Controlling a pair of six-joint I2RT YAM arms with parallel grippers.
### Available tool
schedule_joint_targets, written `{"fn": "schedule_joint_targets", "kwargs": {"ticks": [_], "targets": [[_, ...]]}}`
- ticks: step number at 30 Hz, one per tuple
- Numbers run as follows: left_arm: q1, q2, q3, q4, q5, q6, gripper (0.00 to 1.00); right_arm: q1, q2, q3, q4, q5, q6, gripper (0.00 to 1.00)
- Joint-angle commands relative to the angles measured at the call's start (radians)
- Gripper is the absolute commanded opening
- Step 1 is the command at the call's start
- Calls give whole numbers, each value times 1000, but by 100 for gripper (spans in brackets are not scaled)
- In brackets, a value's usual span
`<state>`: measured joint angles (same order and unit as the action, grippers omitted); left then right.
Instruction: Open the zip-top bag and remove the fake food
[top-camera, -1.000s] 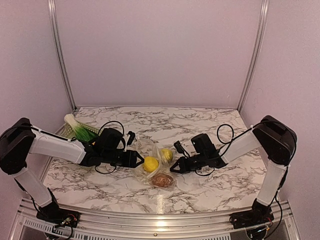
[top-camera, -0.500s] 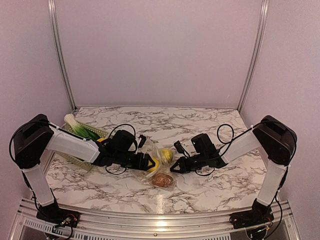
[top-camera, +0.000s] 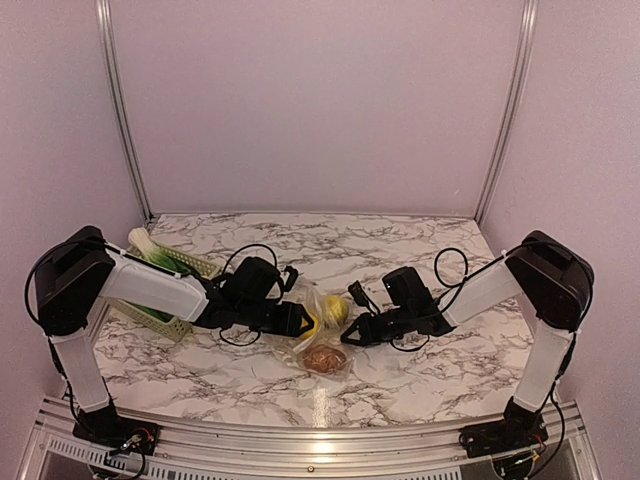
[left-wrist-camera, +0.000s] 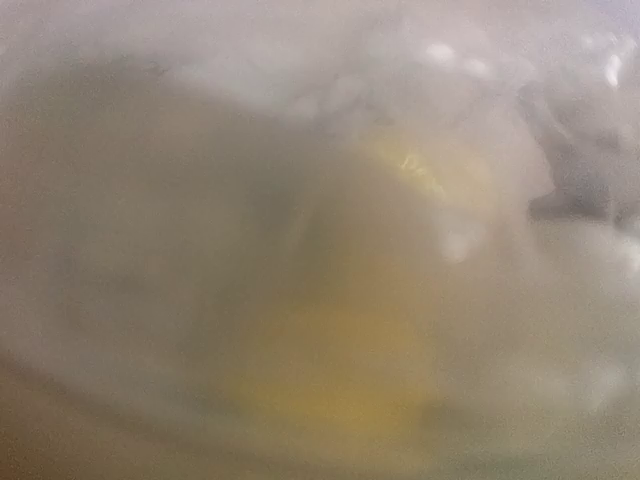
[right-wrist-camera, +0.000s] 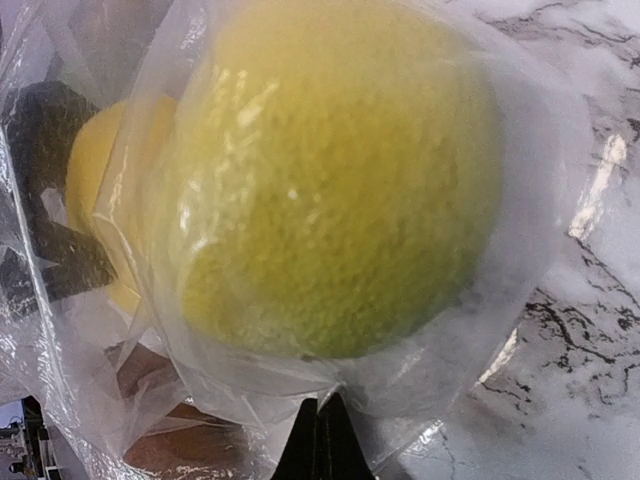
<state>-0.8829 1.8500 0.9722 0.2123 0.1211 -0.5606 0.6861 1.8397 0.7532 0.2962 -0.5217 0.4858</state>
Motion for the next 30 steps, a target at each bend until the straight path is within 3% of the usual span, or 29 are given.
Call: {"fn": "schedule_joint_targets", "kwargs": {"ticks": [1,9,15,22,30], "targets": [[21,-81,-62,-83,-43,22,42,-15,-8,-18,-39,27,-7,0],[58,-284,-151,-61,-16,37,39,-17,-10,-19,-38,25,-7,0],[146,-461,-237,-39,84,16,39,-19,-17,-18,-48,25,-13,0],[354,-657,-266,-197,70,53,43,-23,-31,-21,-47,20,-18,0],[677,-693,-287,-337,70,78,45,-24,-41,-25,-44,14,-24,0]]}}
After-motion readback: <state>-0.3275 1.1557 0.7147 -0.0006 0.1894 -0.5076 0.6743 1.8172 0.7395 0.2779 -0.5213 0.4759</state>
